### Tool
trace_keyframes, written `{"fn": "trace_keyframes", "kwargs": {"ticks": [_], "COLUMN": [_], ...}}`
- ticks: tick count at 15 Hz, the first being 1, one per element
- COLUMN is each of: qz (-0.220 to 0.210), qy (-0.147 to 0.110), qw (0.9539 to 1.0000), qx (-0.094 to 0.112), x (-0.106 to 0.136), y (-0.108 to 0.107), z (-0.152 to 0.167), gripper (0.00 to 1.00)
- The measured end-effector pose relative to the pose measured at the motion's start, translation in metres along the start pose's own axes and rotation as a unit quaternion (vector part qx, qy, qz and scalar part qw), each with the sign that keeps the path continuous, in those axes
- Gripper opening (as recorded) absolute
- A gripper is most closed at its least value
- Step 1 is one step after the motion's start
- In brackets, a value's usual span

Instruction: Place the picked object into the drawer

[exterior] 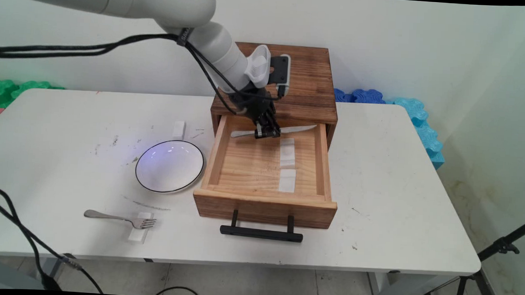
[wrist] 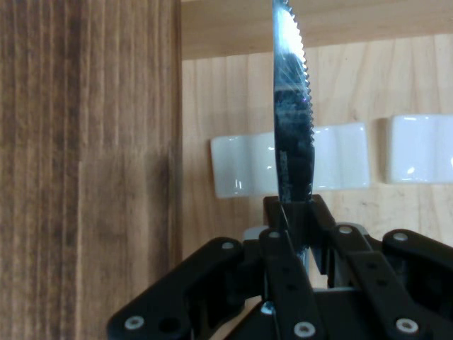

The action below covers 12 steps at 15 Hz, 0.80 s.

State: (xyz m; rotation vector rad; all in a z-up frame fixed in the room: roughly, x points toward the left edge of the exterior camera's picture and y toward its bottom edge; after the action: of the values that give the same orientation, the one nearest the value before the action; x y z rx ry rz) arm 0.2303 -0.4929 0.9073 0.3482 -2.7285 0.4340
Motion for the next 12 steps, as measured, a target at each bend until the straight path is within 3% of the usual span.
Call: {"fn": "trace_keyframes", "kwargs": {"ticks": [12], "qz": [0.000], "qy": [-0.006], "qw": [0.9999], "qx": [-0.012], "x": [-0.013], "y": [0.011], "z": [0.032], "gripper": [0.00]}}
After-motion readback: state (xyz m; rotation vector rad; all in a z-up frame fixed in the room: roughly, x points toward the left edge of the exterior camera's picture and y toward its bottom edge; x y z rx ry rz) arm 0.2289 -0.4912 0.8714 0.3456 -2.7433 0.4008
